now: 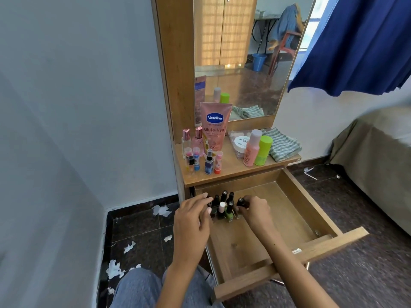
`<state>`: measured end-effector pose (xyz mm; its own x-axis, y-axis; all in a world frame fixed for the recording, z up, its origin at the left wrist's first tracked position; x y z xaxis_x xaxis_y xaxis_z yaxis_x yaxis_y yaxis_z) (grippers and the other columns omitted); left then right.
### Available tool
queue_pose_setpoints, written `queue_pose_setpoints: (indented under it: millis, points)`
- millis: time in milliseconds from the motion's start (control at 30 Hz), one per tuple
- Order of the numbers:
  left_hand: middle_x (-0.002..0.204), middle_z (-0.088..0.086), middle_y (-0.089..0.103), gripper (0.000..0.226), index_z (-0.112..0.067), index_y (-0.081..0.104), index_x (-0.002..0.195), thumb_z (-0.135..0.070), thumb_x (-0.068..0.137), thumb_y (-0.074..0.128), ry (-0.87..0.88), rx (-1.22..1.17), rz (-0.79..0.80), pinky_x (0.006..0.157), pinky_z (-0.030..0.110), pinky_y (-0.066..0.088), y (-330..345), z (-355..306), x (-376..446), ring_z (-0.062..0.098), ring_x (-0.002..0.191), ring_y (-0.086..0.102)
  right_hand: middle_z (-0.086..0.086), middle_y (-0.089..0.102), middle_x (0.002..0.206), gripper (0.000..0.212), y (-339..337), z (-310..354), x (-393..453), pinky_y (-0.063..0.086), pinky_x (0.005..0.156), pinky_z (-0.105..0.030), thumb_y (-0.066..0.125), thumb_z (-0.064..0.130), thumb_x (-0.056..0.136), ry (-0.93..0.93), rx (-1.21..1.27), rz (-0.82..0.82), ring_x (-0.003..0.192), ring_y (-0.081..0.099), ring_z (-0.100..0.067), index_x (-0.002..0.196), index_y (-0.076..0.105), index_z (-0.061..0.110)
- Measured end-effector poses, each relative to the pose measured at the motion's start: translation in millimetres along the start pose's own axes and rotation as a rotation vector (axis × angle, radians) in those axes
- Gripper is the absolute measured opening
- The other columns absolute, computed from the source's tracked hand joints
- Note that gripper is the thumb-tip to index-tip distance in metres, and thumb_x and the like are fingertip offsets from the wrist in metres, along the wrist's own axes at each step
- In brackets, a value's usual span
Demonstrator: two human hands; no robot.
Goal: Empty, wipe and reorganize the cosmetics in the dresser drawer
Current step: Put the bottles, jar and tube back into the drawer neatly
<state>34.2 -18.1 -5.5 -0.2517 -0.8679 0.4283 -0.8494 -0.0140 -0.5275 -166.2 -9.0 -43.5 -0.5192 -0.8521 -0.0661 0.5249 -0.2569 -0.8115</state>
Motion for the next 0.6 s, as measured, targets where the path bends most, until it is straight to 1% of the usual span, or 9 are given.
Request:
queue_pose_setpoints:
  millis: [100, 267, 333, 400, 433, 500, 533, 600]
  points:
    - [0.122, -0.018, 0.058, 0.03, -0.025, 0.066, 0.117, -0.011, 0.09, 0.062, -0.008, 0.01, 0.009, 0.098, 0.039, 0.045, 3, -1, 1, 0.0, 0.117, 0.047, -0.003, 0.066, 0.085, 0.009, 2, 2, -1, 0.043, 0.068, -0.028, 0.07, 0.022, 0.086, -0.03, -0.008, 0.034, 0.083, 0.061, -0.023, 0.09, 0.069, 0.014]
    - [0.123, -0.014, 0.059, 0.029, -0.023, 0.066, 0.117, -0.011, 0.091, 0.061, -0.004, 0.014, 0.015, 0.098, 0.041, 0.046, 3, -3, 5, 0.0, 0.118, 0.046, -0.005, 0.069, 0.094, 0.014, 2, 0, -1, 0.049, 0.075, -0.032, 0.071, 0.023, 0.085, -0.059, -0.028, 0.056, 0.09, 0.063, -0.024, 0.097, 0.07, 0.017]
    - [0.123, -0.014, 0.059, 0.029, -0.023, 0.066, 0.117, -0.011, 0.091, 0.061, -0.004, 0.01, 0.009, 0.097, 0.041, 0.046, 2, -2, 6, -0.001, 0.118, 0.046, -0.003, 0.07, 0.098, 0.018, 1, 1, -1, 0.052, 0.077, -0.034, 0.072, 0.022, 0.084, -0.065, -0.04, 0.068, 0.093, 0.064, -0.021, 0.101, 0.07, 0.018]
    - [0.123, -0.014, 0.06, 0.028, -0.022, 0.066, 0.117, -0.012, 0.091, 0.062, 0.003, 0.015, -0.008, 0.098, 0.04, 0.046, 1, -2, 10, 0.0, 0.117, 0.047, 0.001, 0.071, 0.105, 0.027, -2, 0, -4, 0.054, 0.079, -0.034, 0.073, 0.02, 0.083, -0.059, -0.089, 0.071, 0.097, 0.065, -0.018, 0.109, 0.068, 0.021]
    - [0.123, -0.013, 0.06, 0.028, -0.022, 0.066, 0.117, -0.013, 0.091, 0.062, 0.006, 0.019, -0.027, 0.098, 0.039, 0.046, -1, -2, 13, 0.002, 0.117, 0.048, 0.003, 0.071, 0.108, 0.032, -5, 1, -7, 0.054, 0.079, -0.033, 0.072, 0.017, 0.082, -0.047, -0.127, 0.052, 0.099, 0.064, -0.017, 0.113, 0.066, 0.022]
    - [0.122, -0.01, 0.061, 0.029, -0.021, 0.064, 0.119, -0.014, 0.091, 0.062, 0.005, 0.023, -0.086, 0.097, 0.038, 0.046, -6, -2, 21, 0.005, 0.116, 0.049, 0.005, 0.069, 0.111, 0.035, -13, 4, -16, 0.053, 0.078, -0.031, 0.07, 0.012, 0.083, -0.034, -0.139, -0.063, 0.1, 0.064, -0.016, 0.115, 0.065, 0.023]
    - [0.121, -0.008, 0.061, 0.029, -0.021, 0.063, 0.12, -0.016, 0.092, 0.061, 0.004, 0.03, -0.123, 0.097, 0.037, 0.046, -9, -2, 26, 0.006, 0.115, 0.049, 0.006, 0.07, 0.108, 0.03, -16, 8, -24, 0.052, 0.073, -0.027, 0.068, 0.011, 0.084, -0.053, -0.08, -0.149, 0.096, 0.065, -0.014, 0.112, 0.066, 0.021]
    - [0.123, -0.003, 0.06, 0.033, -0.02, 0.059, 0.126, -0.02, 0.093, 0.06, 0.004, 0.08, -0.19, 0.097, 0.032, 0.043, -14, 0, 39, 0.013, 0.118, 0.048, 0.008, 0.069, 0.097, 0.018, -17, 20, -41, 0.045, 0.065, -0.014, 0.066, 0.011, 0.086, -0.147, 0.098, -0.303, 0.085, 0.063, -0.006, 0.102, 0.067, 0.02]
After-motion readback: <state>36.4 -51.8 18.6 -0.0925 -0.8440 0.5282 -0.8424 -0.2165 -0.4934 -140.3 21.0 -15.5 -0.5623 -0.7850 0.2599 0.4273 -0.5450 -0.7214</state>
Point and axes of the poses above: each hand's wrist, its own x-axis towards the middle knuckle, its own y-axis out of the palm, z = x × y, the point moved 3 cm from there along x, towards the middle knuckle
